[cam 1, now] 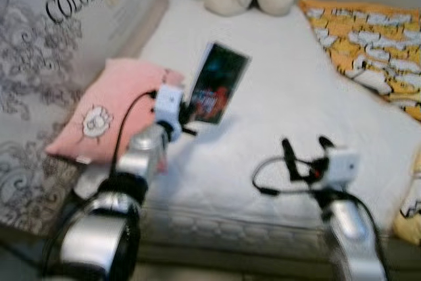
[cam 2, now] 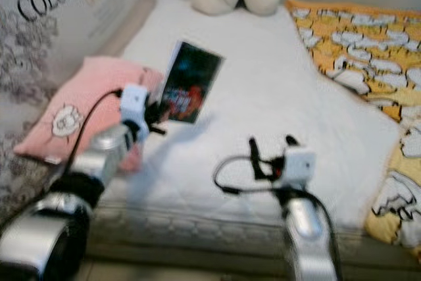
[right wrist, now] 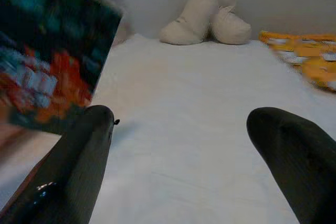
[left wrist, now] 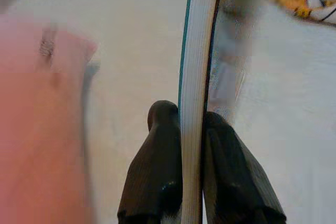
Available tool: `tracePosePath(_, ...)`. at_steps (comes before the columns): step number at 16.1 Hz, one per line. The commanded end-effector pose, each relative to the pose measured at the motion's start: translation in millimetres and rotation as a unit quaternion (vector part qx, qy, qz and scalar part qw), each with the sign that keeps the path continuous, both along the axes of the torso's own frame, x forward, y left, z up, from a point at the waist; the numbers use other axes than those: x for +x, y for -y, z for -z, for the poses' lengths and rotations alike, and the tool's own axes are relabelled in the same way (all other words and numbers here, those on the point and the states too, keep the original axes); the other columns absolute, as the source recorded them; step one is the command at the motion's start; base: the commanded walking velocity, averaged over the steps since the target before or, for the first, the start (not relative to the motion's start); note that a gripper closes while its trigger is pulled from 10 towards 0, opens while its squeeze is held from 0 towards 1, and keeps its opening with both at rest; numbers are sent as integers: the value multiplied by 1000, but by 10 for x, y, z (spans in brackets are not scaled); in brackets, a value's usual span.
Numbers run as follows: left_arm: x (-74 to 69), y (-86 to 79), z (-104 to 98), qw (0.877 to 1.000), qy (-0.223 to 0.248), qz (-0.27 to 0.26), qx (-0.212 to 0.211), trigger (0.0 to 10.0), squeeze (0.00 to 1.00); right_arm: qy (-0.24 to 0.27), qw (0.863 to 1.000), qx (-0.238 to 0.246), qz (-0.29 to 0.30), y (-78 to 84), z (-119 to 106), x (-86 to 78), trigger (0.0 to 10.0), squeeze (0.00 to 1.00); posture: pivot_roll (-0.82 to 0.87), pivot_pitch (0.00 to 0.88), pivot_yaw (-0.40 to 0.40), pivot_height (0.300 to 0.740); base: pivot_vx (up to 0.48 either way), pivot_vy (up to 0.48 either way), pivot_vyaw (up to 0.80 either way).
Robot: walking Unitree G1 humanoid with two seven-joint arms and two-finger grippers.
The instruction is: Clean up the room
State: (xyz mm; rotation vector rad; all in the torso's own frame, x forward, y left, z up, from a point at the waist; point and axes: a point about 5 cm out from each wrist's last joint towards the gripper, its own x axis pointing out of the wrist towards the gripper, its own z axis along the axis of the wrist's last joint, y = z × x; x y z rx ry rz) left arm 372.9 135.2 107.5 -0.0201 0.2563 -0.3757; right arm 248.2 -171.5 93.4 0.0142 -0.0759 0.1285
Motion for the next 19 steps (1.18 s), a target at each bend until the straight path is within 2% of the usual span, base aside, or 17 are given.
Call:
tracePosePath(1, 48, 43, -86, 999, -2, 18, -32, 10000, 0, 2, 1000, 5, -4, 16, -55, 7, 10000, 0, -131, 0, 19, 740, 0, 0, 0)
tracePosePath(2, 40, 94, -48, 997, -33, 36, -56, 10000, 0, 0, 1000, 3, -12, 7, -51, -17, 10000, 0, -131, 0, 19, 740, 0, 0, 0)
tracePosePath(3, 25, 154, -11, 989, -79, 50, -118, 10000, 0, -1, 1000, -2, -14, 12, -50, -48, 10000, 0, -153, 0, 18, 740, 0, 0, 0)
tracePosePath(5, -63, 187, 159, 980, -139, 73, -123, 10000, 0, -6, 1000, -13, -15, 64, -102, -142, 10000, 0, -204, 0, -2, 740, 0, 0, 0)
tracePosePath(7, -80, 171, 195, 980, -147, 74, -115, 10000, 0, -13, 999, -21, -22, 80, -117, -211, 10000, 0, -230, 27, -17, 740, 0, 0, 0)
tracePosePath(8, -86, 157, 212, 980, -149, 72, -106, 10000, 0, -17, 999, -24, -24, 91, -114, -247, 10000, 0, -234, 30, -20, 740, 0, 0, 0)
tracePosePath(9, -91, 130, 226, 982, -152, 81, -73, 10000, 0, -30, 999, -31, -28, 125, -108, -335, 10000, 0, -251, 42, -27, 740, 0, 0, 0)
tracePosePath(12, -20, 86, 155, 989, -118, 76, 41, 10000, 0, -35, 998, -36, -31, 126, -140, -352, 10000, 0, -261, 43, -34, 740, 0, 0, 0)
tracePosePath(15, 66, 94, 23, 988, -78, 72, 111, 10000, 0, -39, 998, -38, -35, 109, -153, -340, 10000, 0, -252, 44, -35, 740, 0, 0, 0)
tracePosePath(17, 106, 106, -48, 986, -63, 70, 135, 10000, 0, -42, 998, -38, -39, 87, -153, -339, 10000, 0, -247, 50, -33, 740, 0, 0, 0)
tracePosePath(19, 123, 120, -73, 986, -60, 64, 142, 10000, 0, -48, 997, -37, -42, 63, -130, -369, 10000, 0, -248, 61, -34, 740, 0, 0, 0)
